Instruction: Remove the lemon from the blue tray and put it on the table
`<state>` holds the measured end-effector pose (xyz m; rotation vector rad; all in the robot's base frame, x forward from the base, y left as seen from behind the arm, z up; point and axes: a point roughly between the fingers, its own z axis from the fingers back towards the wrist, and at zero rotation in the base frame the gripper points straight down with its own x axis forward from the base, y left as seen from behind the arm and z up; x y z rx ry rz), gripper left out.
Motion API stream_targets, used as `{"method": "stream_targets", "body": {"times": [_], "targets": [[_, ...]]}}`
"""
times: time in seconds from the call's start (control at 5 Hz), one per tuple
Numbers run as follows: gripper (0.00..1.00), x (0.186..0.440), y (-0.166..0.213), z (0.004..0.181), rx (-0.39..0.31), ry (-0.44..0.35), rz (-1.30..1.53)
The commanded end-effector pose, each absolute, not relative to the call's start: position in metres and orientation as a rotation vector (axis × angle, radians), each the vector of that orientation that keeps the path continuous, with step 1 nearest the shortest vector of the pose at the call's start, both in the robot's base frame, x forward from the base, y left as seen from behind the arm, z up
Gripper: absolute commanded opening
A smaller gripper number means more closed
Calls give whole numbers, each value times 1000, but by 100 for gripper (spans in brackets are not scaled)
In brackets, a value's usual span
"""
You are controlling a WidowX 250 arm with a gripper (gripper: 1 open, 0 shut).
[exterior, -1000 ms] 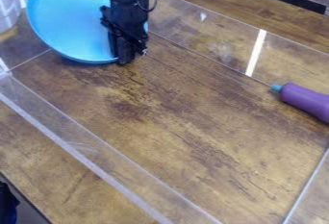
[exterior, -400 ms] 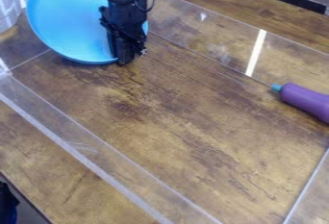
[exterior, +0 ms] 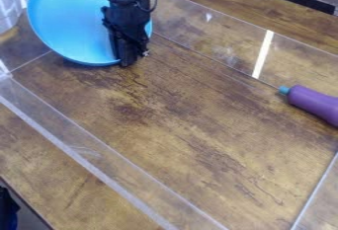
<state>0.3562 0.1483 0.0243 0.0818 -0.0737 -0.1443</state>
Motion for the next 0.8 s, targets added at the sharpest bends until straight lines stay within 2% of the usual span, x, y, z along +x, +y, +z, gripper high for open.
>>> {"method": "stream_targets", "body": {"times": [0.0,0.6], "targets": [[0,347,171,36,101,-96,-104],[0,336,185,33,99,-80,-87]]}}
